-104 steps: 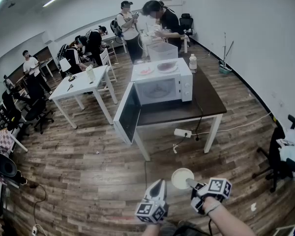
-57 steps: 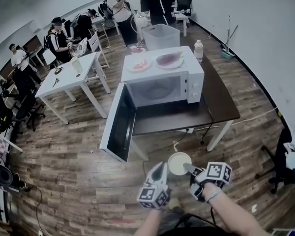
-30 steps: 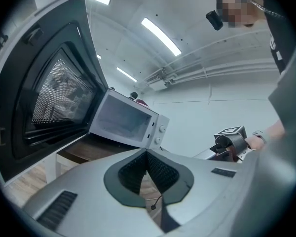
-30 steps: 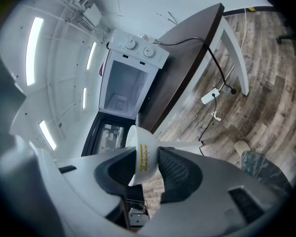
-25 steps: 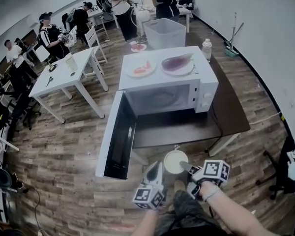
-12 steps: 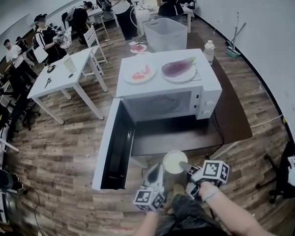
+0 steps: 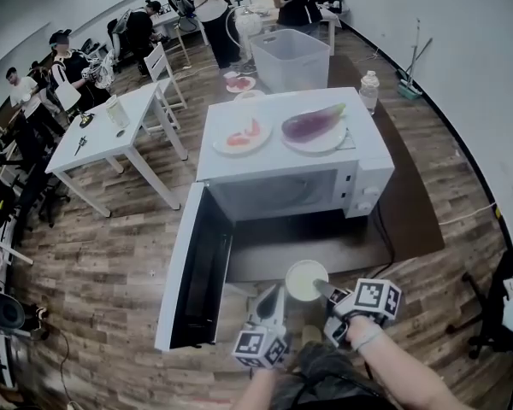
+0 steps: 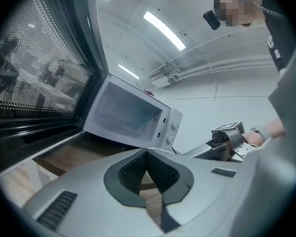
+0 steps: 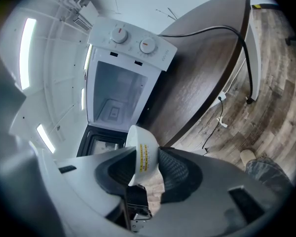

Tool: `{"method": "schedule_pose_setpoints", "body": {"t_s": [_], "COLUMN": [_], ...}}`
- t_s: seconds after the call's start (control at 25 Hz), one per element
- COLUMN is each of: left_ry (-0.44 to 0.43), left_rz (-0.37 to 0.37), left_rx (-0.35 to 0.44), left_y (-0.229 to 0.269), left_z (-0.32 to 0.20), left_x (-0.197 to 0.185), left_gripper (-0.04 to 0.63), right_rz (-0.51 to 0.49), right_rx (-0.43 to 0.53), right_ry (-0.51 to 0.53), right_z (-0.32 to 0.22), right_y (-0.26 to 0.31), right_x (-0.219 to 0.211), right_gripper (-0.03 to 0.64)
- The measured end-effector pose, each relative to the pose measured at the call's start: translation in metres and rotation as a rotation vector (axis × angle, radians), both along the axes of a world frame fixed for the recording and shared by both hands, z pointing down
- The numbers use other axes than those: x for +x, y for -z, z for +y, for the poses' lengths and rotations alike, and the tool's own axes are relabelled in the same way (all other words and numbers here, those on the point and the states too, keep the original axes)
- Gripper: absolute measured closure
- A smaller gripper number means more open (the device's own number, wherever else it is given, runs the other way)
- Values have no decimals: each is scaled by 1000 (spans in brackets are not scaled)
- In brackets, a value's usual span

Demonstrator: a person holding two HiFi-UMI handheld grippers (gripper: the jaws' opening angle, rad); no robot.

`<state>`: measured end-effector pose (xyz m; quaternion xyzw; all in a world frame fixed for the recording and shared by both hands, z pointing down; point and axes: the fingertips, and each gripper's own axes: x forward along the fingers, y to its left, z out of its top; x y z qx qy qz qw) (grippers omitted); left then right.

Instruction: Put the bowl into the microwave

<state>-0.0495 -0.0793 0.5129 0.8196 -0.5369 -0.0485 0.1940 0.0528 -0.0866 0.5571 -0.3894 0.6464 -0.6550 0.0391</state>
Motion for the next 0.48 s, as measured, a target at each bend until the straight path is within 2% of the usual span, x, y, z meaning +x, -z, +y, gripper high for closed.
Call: {"method": "schedule_pose_setpoints", "body": {"t_s": [0.48], "left_ry": [16], "left_rz": [-25], "left_rx": [-3], "left_y": [-15], "left_z": [-26], "left_x": [-5], "left_gripper": [595], "right_rz": [13], "right_rx": [20], "right_ry": [30], "right_z": [-44], "right_y": [-1], "right_x": [-10], "right_gripper": [486]}}
